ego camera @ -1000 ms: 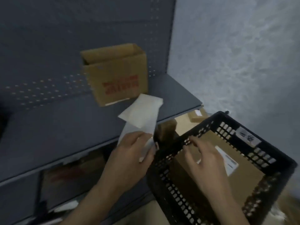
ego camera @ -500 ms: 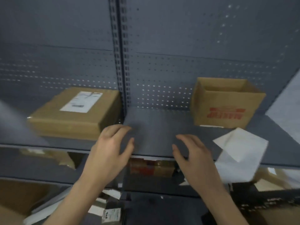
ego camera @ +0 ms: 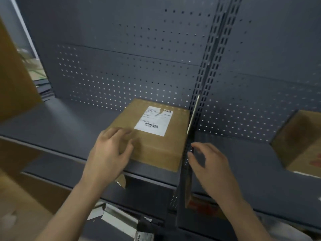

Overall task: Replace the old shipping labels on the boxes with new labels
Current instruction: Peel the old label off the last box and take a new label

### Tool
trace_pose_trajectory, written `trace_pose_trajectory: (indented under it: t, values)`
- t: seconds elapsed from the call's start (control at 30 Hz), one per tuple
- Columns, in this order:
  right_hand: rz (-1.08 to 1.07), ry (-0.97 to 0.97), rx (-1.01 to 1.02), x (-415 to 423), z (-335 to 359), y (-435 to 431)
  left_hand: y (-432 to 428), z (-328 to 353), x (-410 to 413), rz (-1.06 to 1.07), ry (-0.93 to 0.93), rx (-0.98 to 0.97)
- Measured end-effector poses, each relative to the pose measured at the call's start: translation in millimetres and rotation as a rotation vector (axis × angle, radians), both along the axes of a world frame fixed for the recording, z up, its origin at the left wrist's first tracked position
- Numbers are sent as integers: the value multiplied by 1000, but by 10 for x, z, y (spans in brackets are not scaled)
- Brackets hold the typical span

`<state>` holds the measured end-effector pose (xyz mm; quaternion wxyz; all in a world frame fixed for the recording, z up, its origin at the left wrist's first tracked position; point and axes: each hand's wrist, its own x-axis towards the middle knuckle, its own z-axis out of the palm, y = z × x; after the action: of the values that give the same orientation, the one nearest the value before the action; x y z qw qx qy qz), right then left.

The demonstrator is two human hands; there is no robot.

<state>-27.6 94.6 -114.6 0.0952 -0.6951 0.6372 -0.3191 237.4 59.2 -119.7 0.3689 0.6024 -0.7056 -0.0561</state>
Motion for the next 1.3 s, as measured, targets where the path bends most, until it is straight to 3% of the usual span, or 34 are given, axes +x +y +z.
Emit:
trace_pose_trajectory:
  t: [0.37, 0.53, 0.7, 0.8, 1.0, 1.3]
  values:
    - [-62, -4, 149, -206, -57, -741, -673, 68, -241, 10, -85, 46]
    - [-67, -88, 254, -51, -55, -959, -958, 161, -44, 118, -84, 83]
    - [-127, -205, 301, 121, -67, -1153, -1239, 167, 199, 153, -89, 506]
    - [-142, -337, 348, 243, -36, -1163, -1356, 115, 277, 70, 1, 610]
    - [-295, -433, 320, 291, -44, -1091, -1363, 92, 251, -33, 12, 613]
    - [-406, -485, 304, -355, 69, -678, -1065, 75, -323, -225, 193, 534]
